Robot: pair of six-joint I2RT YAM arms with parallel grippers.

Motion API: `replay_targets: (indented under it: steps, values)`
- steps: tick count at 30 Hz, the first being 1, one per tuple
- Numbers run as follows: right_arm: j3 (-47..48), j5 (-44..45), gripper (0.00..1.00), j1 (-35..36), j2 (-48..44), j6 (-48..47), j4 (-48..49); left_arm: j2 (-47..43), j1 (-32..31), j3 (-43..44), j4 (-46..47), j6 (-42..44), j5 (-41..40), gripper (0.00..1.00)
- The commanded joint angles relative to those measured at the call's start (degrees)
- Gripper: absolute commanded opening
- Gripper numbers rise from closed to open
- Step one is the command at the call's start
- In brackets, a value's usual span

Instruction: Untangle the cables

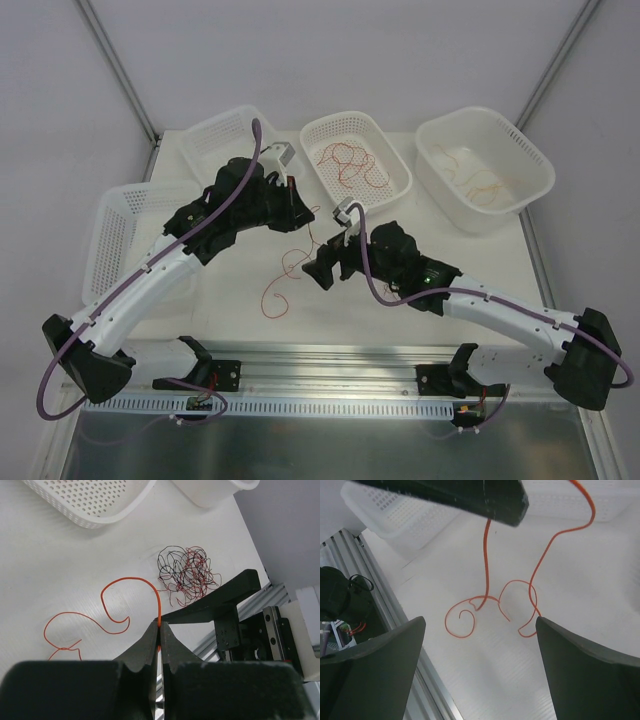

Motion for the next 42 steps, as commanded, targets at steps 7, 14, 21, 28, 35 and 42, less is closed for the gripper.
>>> replay_targets:
  steps: [7,14,21,28,35,42]
  values:
    - [5.84,6.61,0.97,1.03,6.39,-3.45,8.48,-1.58,-2.00,0.45,2.56,-1.05,0.12,0.00]
    - [5.85,8.02,0.99,0.95,11.23,-3.72,12.96,-3.78,-2.52,0.45,2.73,-1.23,1.35,0.00]
    - [4.53,7.49,0.74,0.94,13.52,-3.89,16.66,-5.53,-2.52,0.27,2.73,-1.93,2.76,0.00]
    - [3.91,5.82,0.18,0.86,12.82,-3.63,16.75,-6.94,-2.52,-0.61,2.82,-1.49,0.22,0.00]
    - [4.61,6.34,0.01,0.86,8.16,-5.65,10.17,-6.77,-2.44,-0.96,2.65,1.75,-5.23,0.27]
    - [10.93,12.14,0.01,-0.81,4.65,-8.03,-4.93,-7.73,0.10,0.54,2.65,7.82,-6.48,0.83]
